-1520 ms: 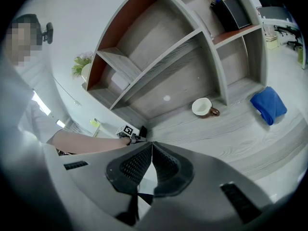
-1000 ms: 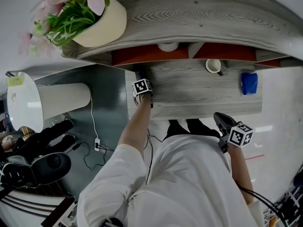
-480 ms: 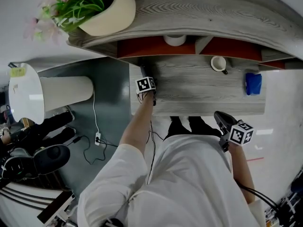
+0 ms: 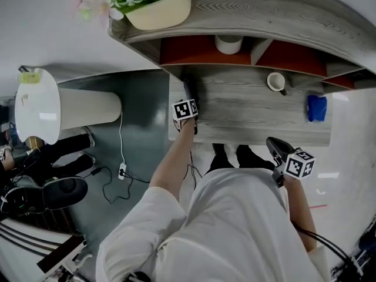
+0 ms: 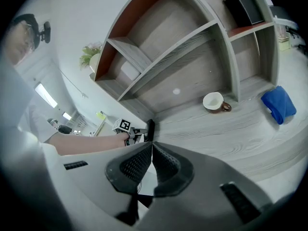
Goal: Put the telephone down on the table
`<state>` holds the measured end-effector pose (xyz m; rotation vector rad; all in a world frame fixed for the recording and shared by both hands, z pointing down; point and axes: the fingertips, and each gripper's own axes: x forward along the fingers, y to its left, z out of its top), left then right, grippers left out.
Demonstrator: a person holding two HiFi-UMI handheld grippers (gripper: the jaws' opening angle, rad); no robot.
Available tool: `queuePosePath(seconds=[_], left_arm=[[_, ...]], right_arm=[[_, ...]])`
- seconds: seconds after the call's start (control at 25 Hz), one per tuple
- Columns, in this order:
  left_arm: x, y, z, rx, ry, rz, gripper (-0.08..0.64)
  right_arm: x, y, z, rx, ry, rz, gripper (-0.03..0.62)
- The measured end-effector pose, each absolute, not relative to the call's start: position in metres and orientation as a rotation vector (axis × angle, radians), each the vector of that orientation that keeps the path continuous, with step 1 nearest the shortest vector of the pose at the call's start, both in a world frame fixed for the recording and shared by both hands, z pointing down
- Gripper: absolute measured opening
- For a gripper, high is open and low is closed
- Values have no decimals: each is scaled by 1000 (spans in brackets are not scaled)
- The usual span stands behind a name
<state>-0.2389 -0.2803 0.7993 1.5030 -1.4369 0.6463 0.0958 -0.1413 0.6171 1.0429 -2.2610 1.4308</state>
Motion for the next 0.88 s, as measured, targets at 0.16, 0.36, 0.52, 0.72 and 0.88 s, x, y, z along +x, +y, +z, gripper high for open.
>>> queuePosePath(seconds=[0.16,0.36,0.52,0.72,0.88], left_arm=[[-239,-271,765,1570,-1466,593,339],[-237,-248,722,1640,-1482,495,288],[-236,-226,693,1685,-1492,418,185],[-237,-200,665,1683,-1474,301,97],[-241,-176,643,1683,-1499,222,20]], right_arm=[[85,-135,613,1046,-2283,1411,17],[66,-126,607,1040,-2321,1370,17],[59,-112,602,1072,-2354,1360,17],[59,-99,599,1107,-2382,1328,17],[63,-91,592,1117,-2420,1309,17]])
